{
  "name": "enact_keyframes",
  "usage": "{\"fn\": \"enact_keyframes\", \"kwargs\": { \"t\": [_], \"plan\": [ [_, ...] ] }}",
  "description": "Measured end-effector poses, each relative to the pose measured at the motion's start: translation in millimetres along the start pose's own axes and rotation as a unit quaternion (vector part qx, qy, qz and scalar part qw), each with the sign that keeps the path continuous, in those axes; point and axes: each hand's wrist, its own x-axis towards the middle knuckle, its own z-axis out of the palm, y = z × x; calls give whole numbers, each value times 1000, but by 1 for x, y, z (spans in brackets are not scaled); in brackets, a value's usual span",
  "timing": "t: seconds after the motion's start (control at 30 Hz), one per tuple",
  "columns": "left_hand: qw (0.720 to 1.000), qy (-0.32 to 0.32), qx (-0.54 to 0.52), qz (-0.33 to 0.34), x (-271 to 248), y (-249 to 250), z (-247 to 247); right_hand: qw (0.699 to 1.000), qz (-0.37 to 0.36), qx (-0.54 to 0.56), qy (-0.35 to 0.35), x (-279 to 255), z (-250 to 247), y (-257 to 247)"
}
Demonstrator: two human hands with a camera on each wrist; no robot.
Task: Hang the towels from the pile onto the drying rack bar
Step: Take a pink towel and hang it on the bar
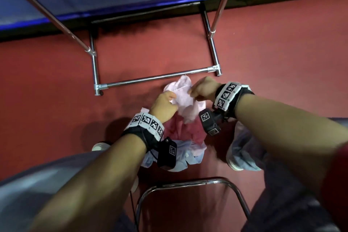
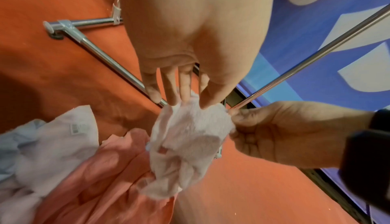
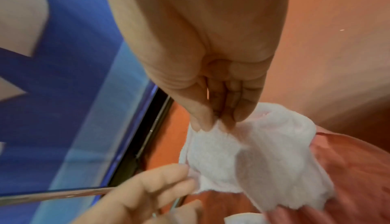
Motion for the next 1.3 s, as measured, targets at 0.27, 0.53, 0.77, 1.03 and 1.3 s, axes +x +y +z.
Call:
{"fn": "enact_keyframes", "kwargs": {
  "t": [0.27, 0.53, 0.77, 1.03, 1.3],
  "plan": [
    [975, 206, -71, -33, -45, 31, -56, 986, -120, 103, -53, -84, -14, -56],
    [951, 203, -232, -17, -63, 53, -76, 982, -148, 103, -60, -123, -16, -67],
    [949, 178, -255, 58, -89, 86, -94, 987, -158, 11, -17, -139, -22, -54],
    [954, 124, -183, 201, -148, 152, -118, 974, -224, 23, 4, -189, -25, -74],
    [951, 79, -95, 283, -197, 183, -145, 926, -372, 33, 59, -239, -33, -111]
  ]
}}
